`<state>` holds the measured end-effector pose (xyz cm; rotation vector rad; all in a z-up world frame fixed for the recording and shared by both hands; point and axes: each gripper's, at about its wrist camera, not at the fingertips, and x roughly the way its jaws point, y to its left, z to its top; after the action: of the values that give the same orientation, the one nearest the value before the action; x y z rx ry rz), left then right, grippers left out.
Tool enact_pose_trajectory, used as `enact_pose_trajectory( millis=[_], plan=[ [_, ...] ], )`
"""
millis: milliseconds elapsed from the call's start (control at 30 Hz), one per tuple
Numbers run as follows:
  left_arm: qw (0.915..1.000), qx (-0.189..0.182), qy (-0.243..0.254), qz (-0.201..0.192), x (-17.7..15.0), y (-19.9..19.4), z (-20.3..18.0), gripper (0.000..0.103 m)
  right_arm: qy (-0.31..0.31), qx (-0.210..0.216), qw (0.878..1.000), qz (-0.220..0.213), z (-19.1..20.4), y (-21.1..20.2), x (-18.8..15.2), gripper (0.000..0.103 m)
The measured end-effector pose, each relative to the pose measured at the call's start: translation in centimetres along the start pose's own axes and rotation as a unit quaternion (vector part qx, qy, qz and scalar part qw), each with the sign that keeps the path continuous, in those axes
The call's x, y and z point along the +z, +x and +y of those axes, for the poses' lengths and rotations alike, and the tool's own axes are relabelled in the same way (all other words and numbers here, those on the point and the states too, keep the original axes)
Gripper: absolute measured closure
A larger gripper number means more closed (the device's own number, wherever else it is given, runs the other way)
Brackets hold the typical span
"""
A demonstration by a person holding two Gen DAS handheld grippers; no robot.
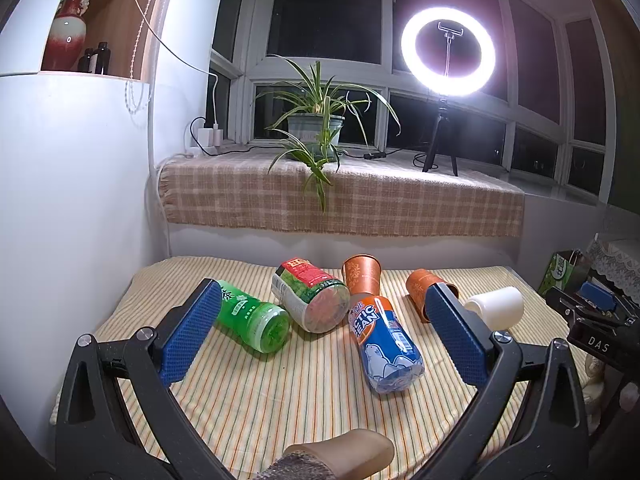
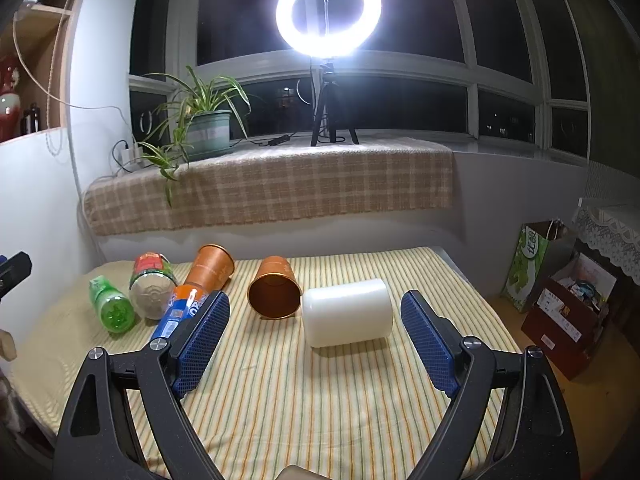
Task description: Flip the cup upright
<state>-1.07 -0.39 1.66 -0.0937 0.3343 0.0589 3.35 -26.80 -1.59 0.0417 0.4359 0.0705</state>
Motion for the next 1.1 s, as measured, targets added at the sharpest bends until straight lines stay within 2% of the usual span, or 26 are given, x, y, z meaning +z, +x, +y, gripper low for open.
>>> enact_pose_trajectory(
  millis=[1100],
  plan=[
    [1.0,0.001,0.0,0.0,-0.23,0.17,-0.13,0.0,0.003,0.003,1.0,0.008,0.03,0.46,-0.37,0.015]
  ],
)
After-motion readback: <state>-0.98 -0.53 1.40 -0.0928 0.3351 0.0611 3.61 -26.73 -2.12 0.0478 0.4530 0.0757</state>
